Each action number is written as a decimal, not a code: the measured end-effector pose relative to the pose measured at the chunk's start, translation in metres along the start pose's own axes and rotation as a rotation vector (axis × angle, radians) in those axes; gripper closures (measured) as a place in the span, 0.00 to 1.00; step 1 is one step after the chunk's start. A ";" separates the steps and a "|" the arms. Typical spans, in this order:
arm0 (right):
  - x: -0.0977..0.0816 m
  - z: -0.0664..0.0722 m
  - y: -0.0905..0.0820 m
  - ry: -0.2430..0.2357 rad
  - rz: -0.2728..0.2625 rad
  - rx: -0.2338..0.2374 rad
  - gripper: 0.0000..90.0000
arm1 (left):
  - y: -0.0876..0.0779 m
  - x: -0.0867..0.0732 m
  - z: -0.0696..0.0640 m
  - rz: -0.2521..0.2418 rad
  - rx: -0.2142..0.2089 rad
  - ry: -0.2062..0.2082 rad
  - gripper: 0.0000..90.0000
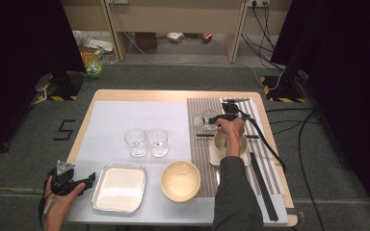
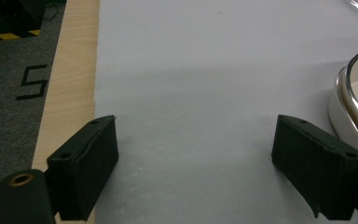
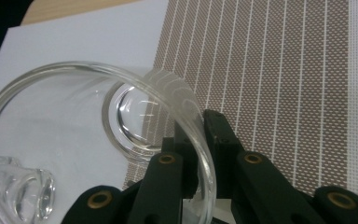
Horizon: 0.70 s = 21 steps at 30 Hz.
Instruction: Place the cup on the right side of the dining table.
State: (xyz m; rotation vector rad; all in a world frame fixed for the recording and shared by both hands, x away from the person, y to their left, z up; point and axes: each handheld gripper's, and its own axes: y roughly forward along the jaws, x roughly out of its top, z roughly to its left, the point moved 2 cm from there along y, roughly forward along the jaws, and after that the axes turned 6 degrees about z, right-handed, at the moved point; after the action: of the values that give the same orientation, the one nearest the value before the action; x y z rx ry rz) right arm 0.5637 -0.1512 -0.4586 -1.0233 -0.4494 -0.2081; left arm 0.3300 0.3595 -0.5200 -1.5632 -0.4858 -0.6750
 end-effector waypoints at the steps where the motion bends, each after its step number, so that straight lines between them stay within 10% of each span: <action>1: -0.001 0.000 0.001 0.003 0.009 -0.012 0.94 | 0.000 0.000 0.000 0.000 0.000 0.000 0.15; 21: -0.001 0.007 -0.001 -0.005 0.014 -0.032 0.89 | 0.000 0.000 0.000 0.000 0.002 0.002 0.15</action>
State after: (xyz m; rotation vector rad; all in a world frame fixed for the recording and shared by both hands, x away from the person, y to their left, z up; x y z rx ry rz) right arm 0.5604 -0.1457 -0.4550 -1.0582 -0.4444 -0.2005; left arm 0.3299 0.3593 -0.5201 -1.5607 -0.4844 -0.6761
